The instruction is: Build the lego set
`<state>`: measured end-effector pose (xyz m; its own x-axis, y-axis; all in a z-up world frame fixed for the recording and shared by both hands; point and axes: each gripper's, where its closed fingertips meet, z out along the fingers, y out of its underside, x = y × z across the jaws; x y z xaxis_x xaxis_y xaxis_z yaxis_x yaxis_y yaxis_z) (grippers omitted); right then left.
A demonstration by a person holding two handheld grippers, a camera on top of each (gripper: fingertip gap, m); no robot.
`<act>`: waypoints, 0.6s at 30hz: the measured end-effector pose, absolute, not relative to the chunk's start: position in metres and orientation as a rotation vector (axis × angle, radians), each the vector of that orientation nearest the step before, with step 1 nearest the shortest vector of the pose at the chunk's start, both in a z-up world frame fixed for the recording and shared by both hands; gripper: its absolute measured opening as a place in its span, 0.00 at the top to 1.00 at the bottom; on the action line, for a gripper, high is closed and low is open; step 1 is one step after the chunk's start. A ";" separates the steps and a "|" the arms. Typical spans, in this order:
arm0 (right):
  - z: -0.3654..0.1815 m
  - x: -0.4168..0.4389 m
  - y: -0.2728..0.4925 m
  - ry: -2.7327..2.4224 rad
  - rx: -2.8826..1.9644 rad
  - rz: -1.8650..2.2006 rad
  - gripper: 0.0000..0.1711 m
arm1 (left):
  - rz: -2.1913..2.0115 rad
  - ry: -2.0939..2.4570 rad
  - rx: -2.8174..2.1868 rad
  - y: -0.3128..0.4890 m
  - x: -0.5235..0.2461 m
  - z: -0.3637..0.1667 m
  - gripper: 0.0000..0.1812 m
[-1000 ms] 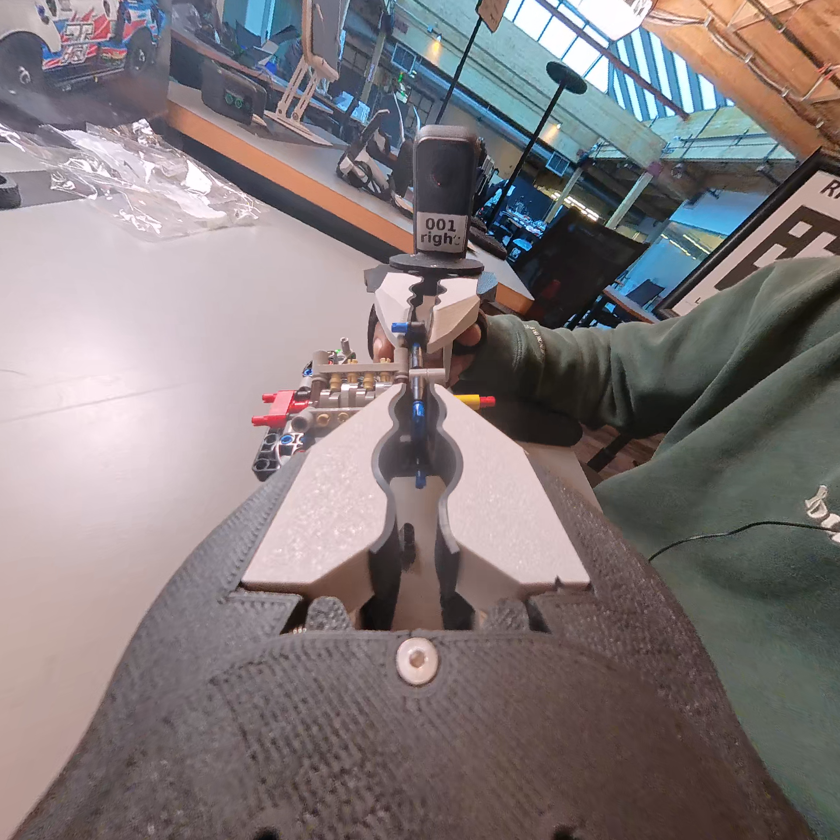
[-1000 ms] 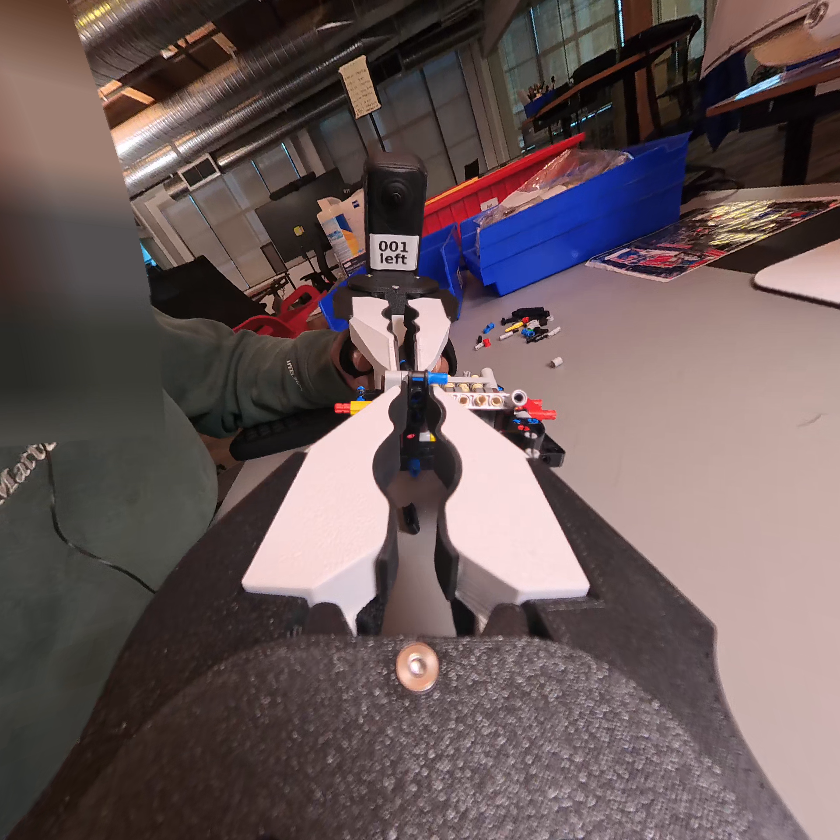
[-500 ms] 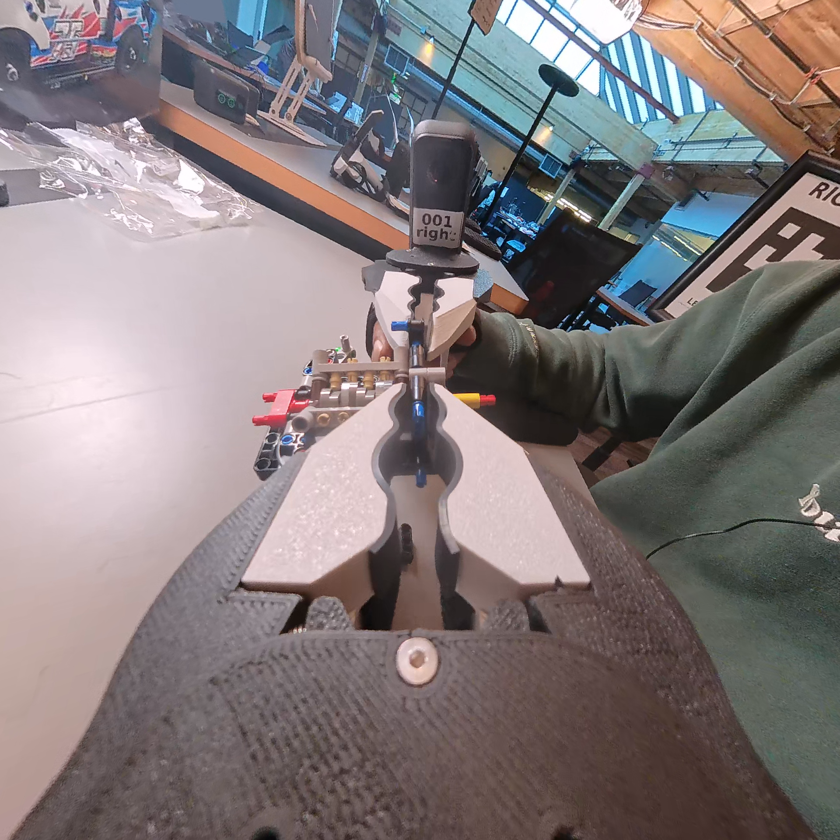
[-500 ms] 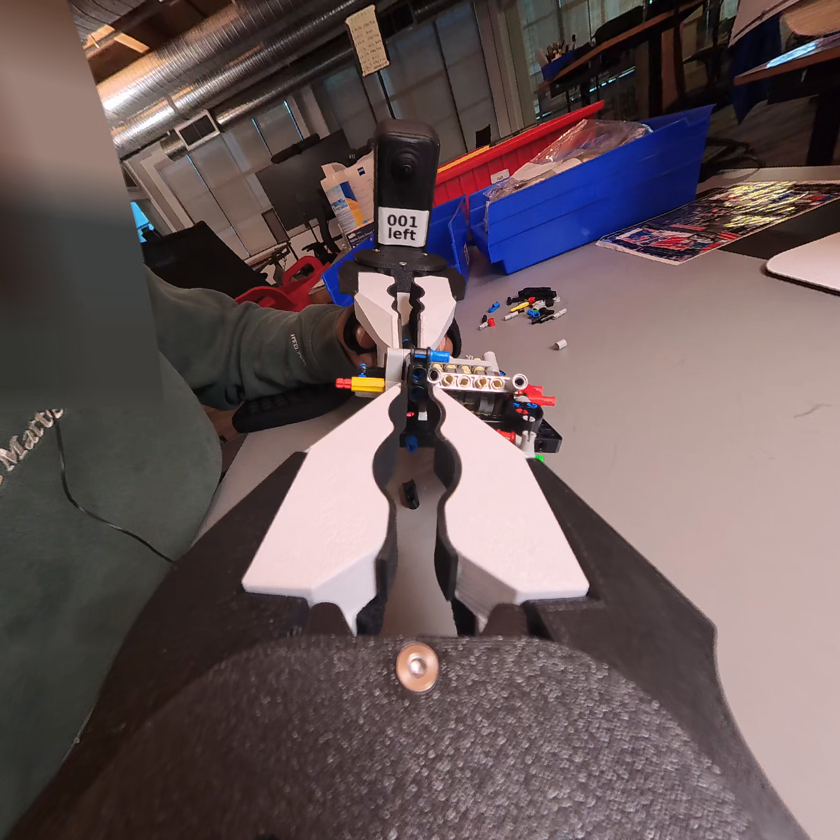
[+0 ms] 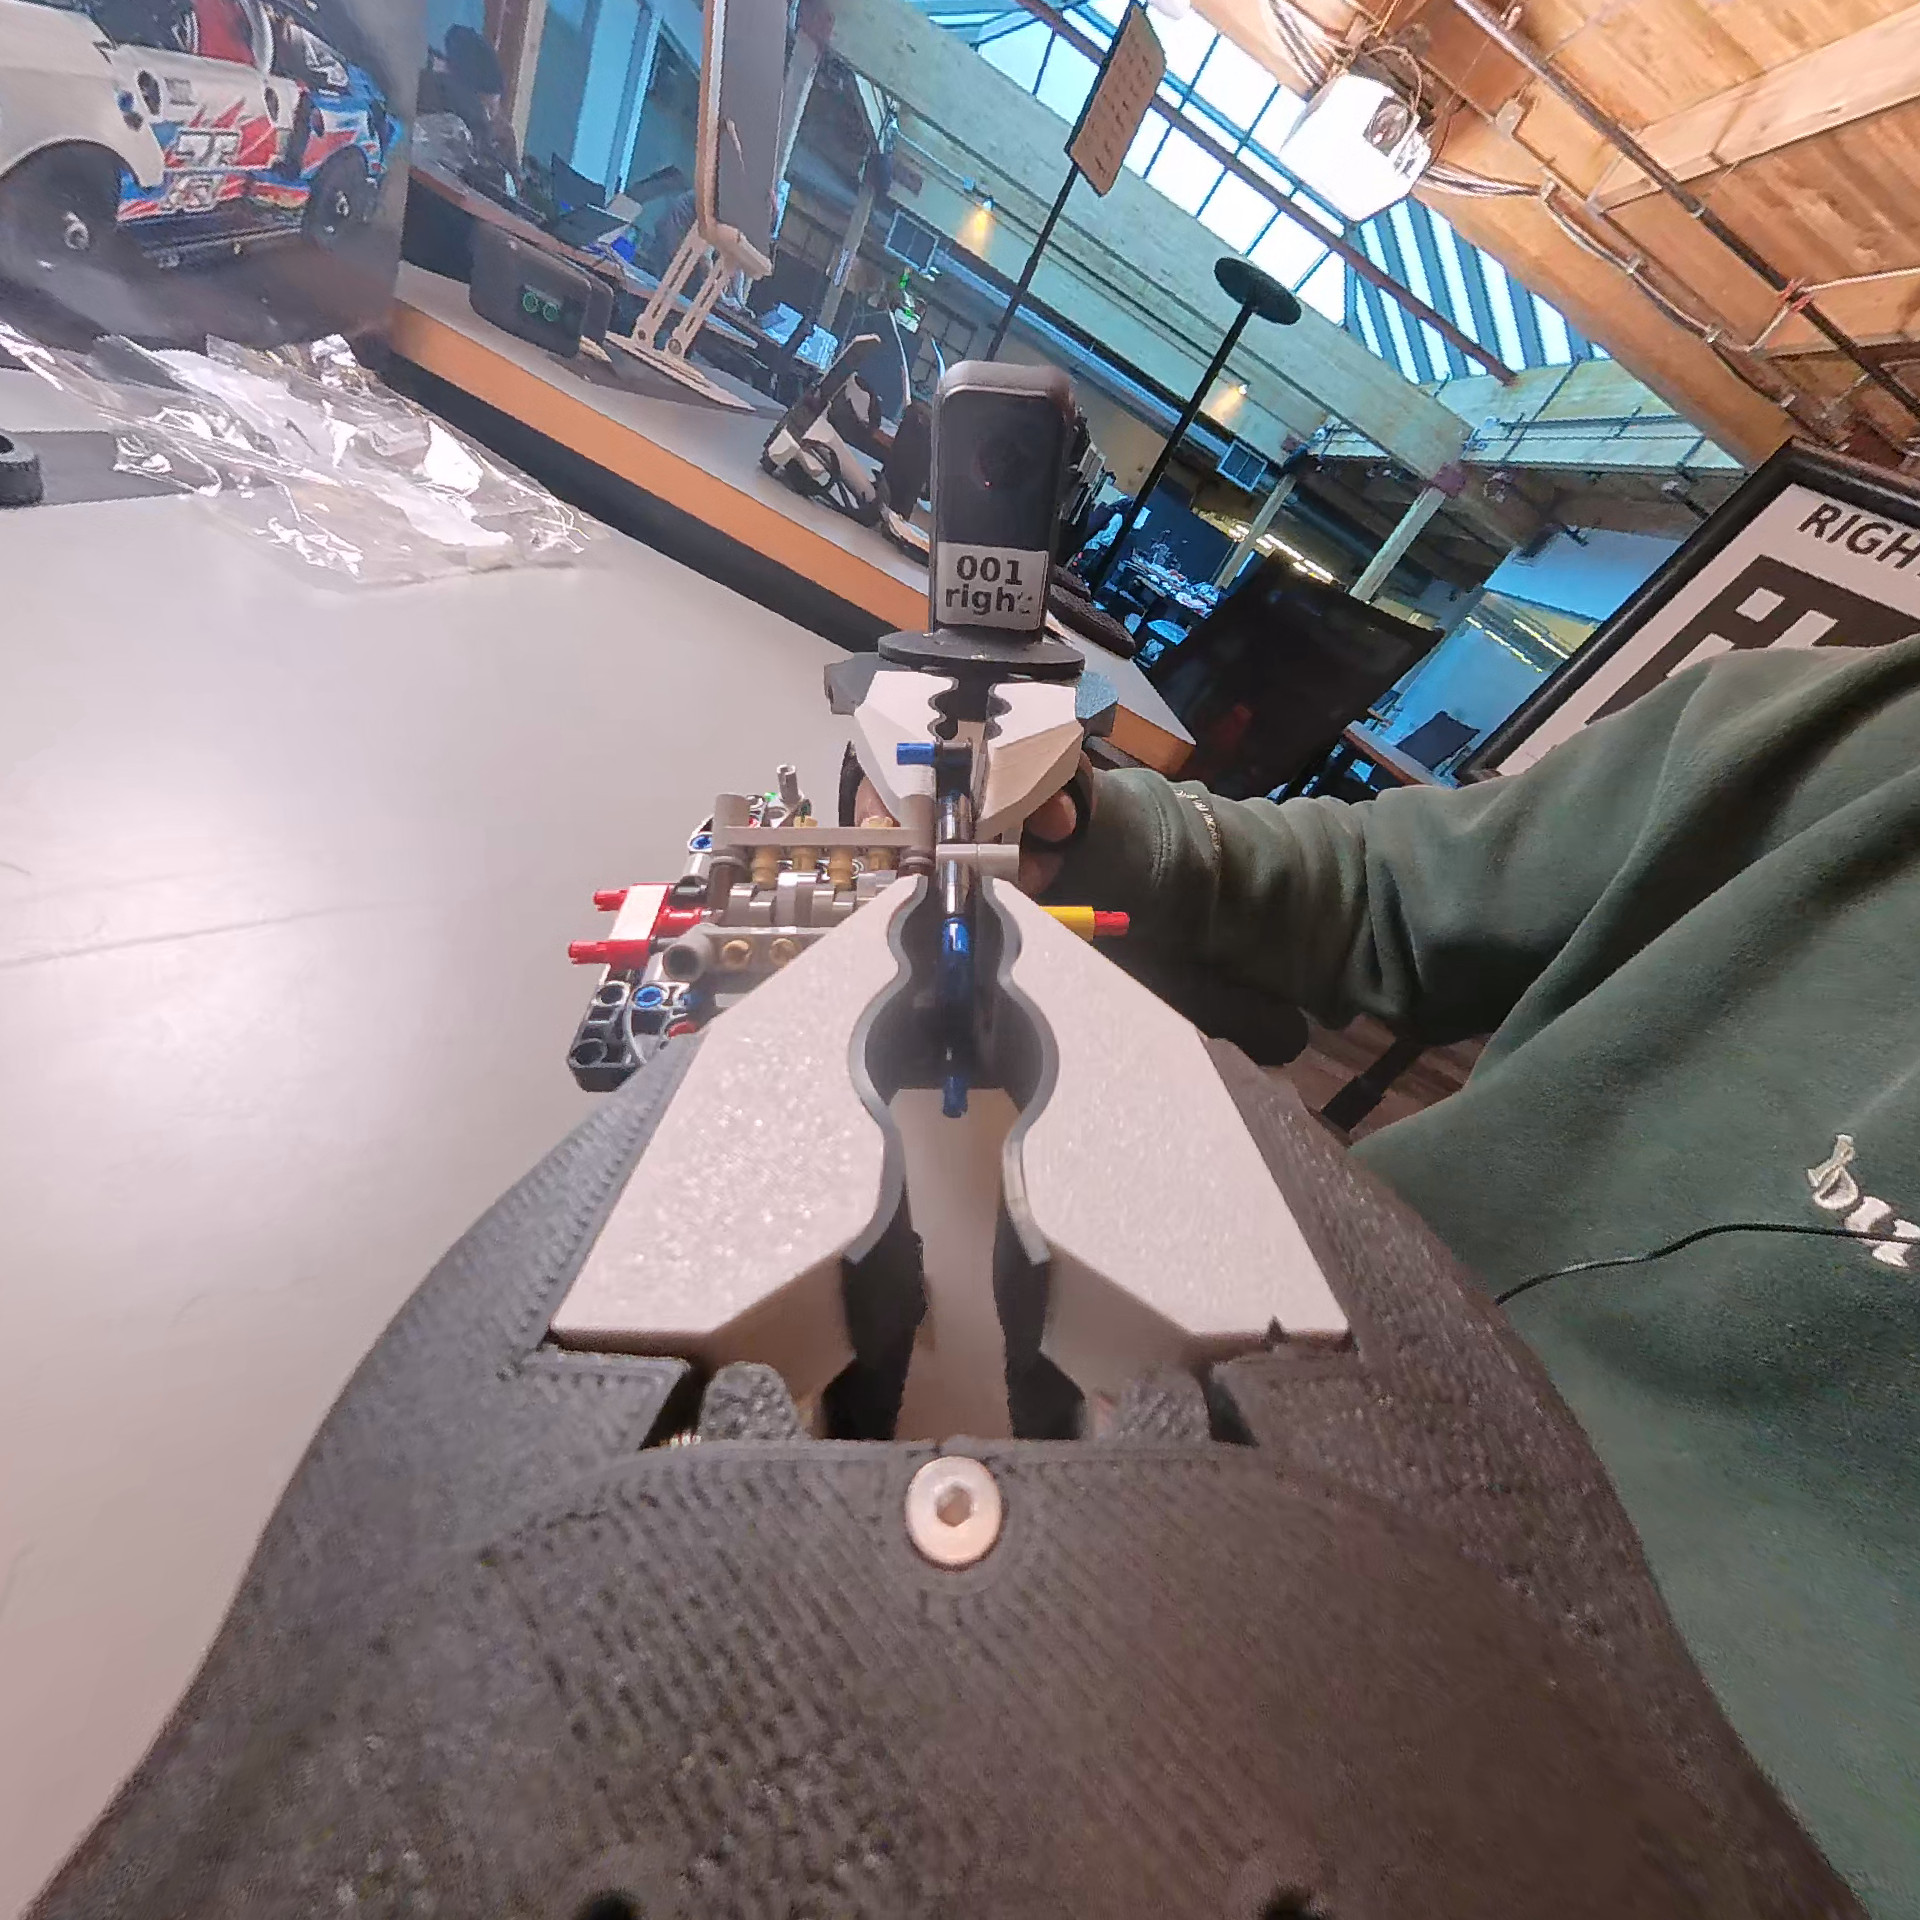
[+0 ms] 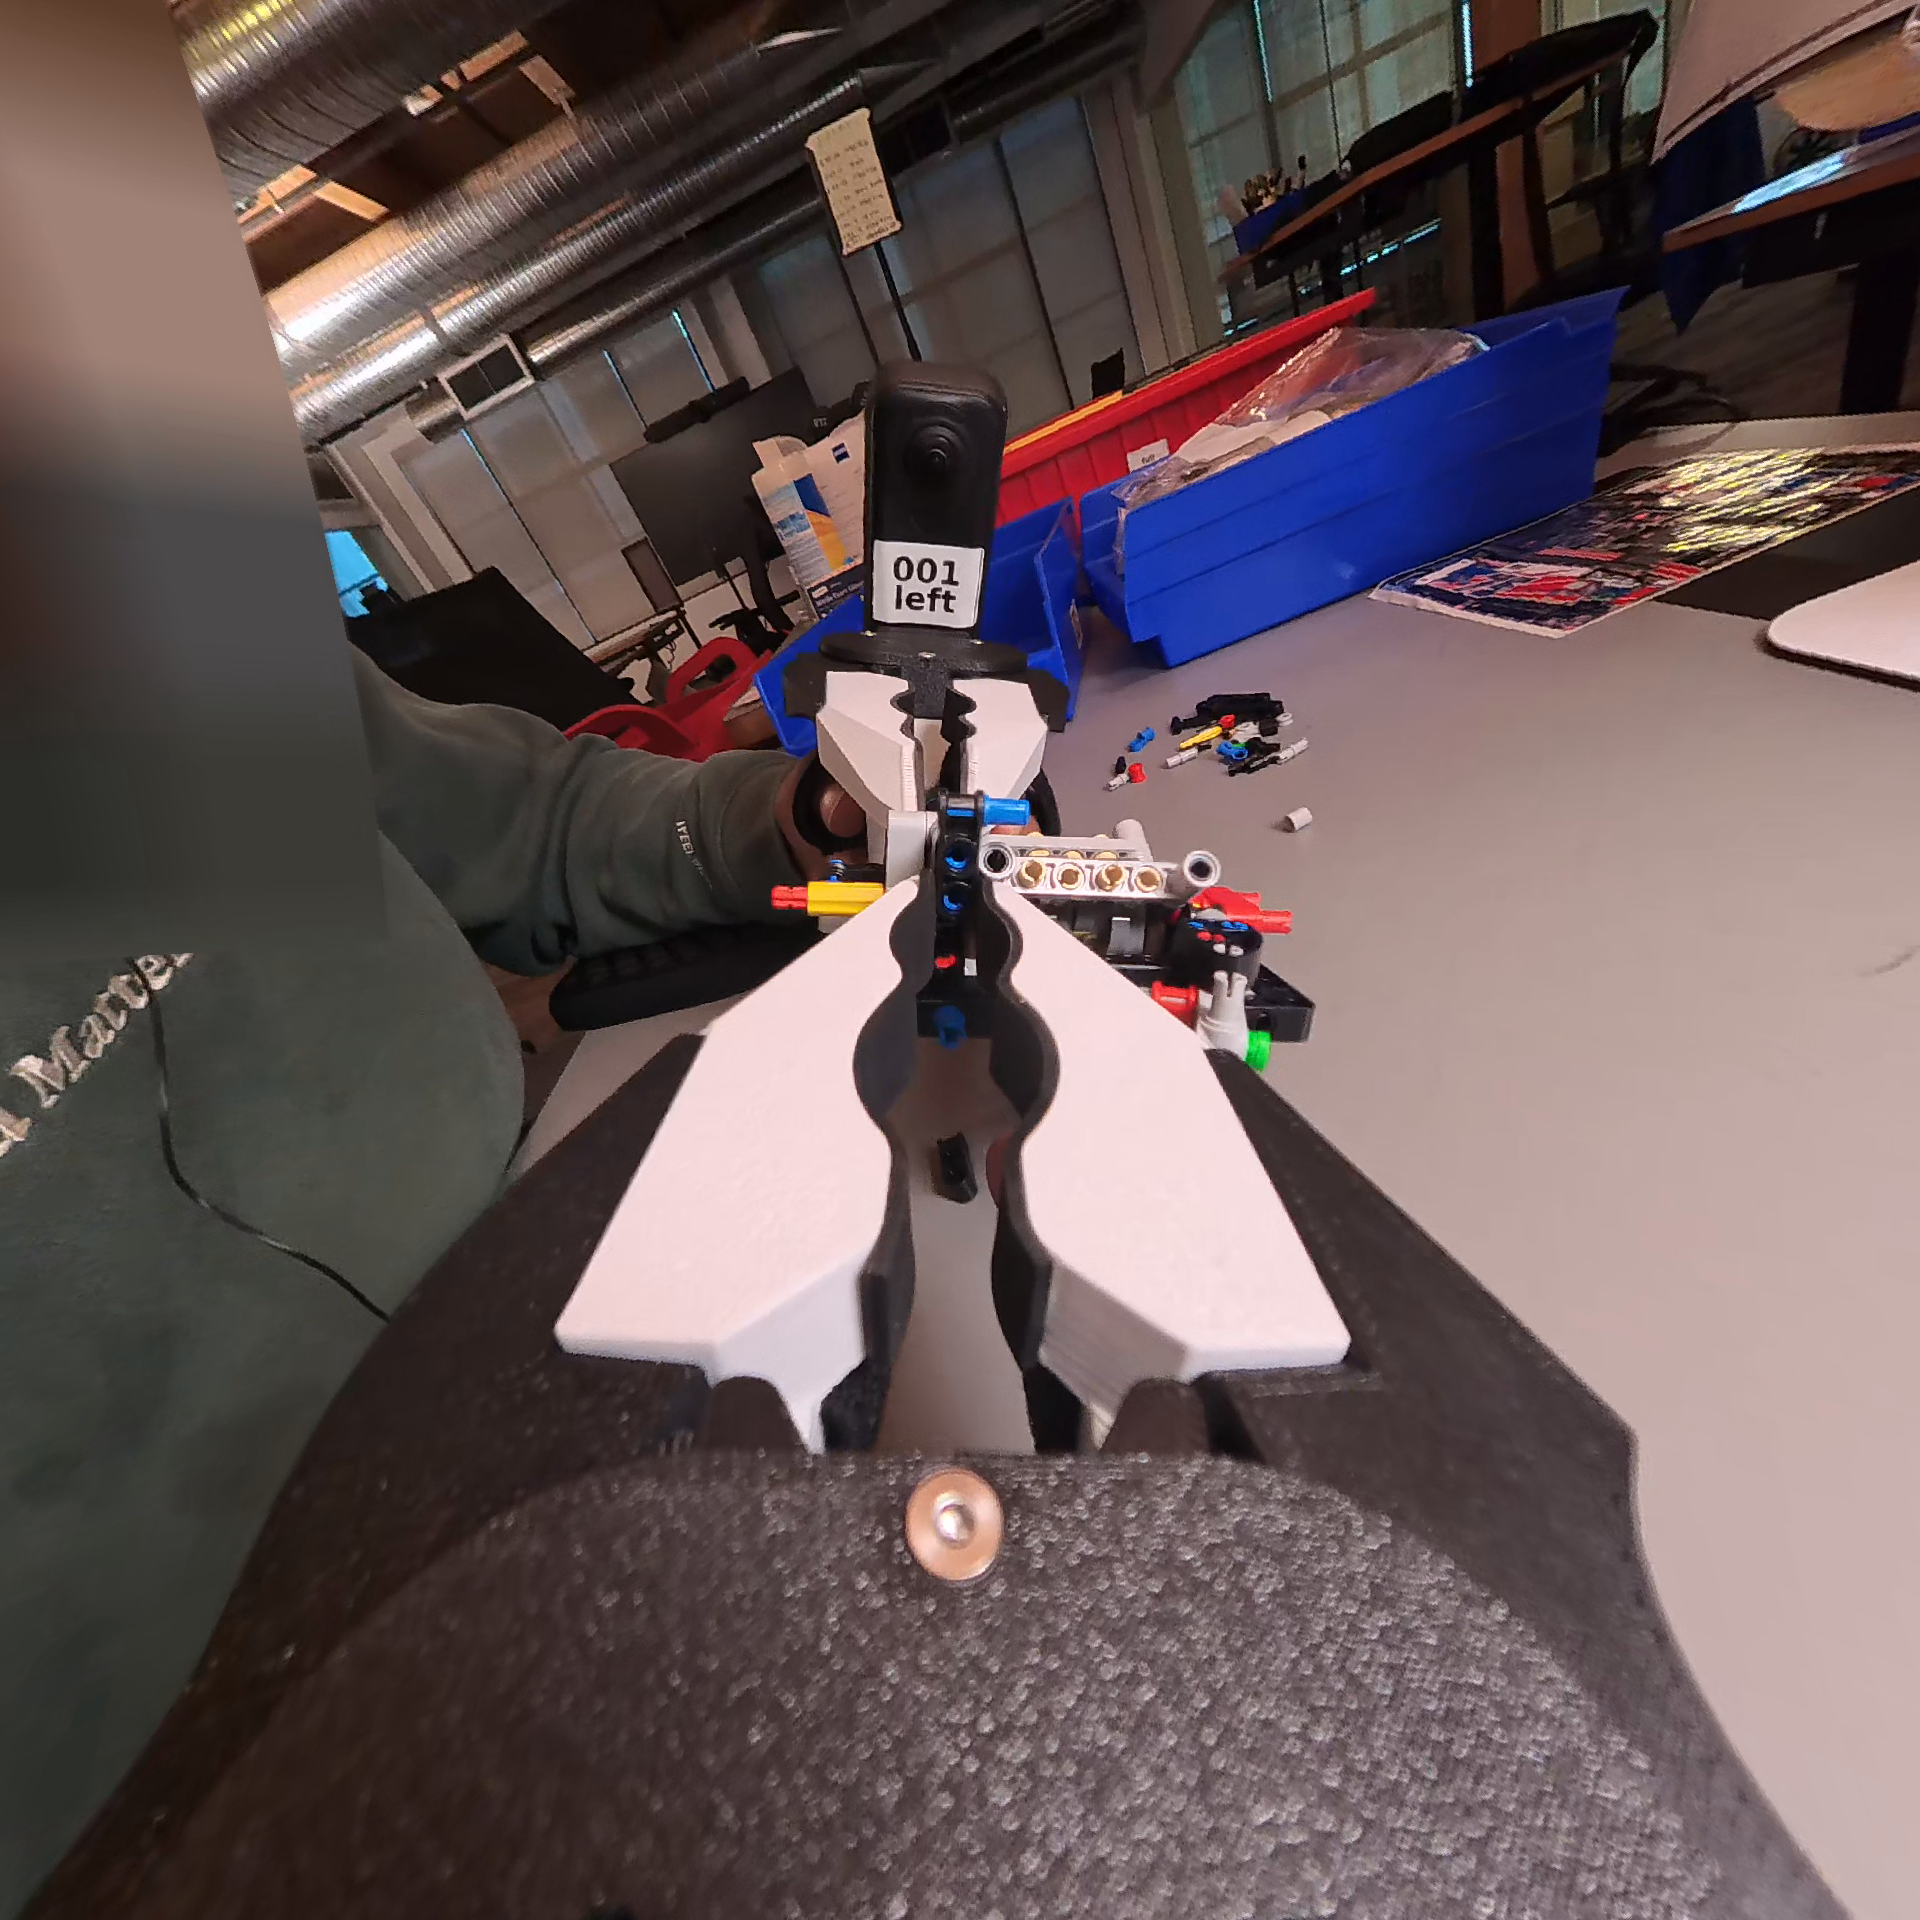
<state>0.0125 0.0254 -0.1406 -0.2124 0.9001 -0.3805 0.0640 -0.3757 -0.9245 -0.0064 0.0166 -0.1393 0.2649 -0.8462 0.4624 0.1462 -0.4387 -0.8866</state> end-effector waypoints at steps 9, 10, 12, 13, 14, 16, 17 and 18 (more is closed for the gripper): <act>-0.150 0.012 0.024 -1.228 -1.440 1.634 0.97 | -1.340 0.690 -1.643 0.015 -0.005 -0.148 0.97; -0.151 0.013 0.023 -1.238 -1.438 1.631 0.97 | -1.338 0.695 -1.647 0.015 -0.005 -0.149 0.97; -0.155 0.013 0.020 -1.270 -1.444 1.619 0.97 | -1.326 0.713 -1.658 0.013 -0.004 -0.151 0.97; -0.156 0.013 0.019 -1.284 -1.446 1.616 0.97 | -1.324 0.721 -1.662 0.012 -0.003 -0.152 0.97; -0.157 0.013 0.018 -1.288 -1.445 1.617 0.97 | -1.324 0.726 -1.664 0.012 -0.002 -0.153 0.97; -0.160 0.014 0.015 -1.322 -1.448 1.605 0.97 | -1.310 0.755 -1.677 0.009 -0.001 -0.155 0.97; -0.163 0.014 0.014 -1.340 -1.454 1.595 0.97 | -1.299 0.770 -1.686 0.008 -0.001 -0.157 0.97; -0.165 0.014 0.013 -1.352 -1.459 1.593 0.97 | -1.291 0.780 -1.692 0.008 0.000 -0.159 0.97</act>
<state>0.0140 0.0130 -0.1648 -0.2296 0.9050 -0.3580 0.2063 -0.3142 -0.9267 -0.0001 0.0076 -0.1590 0.2734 -0.8588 0.4333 0.0153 -0.4465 -0.8947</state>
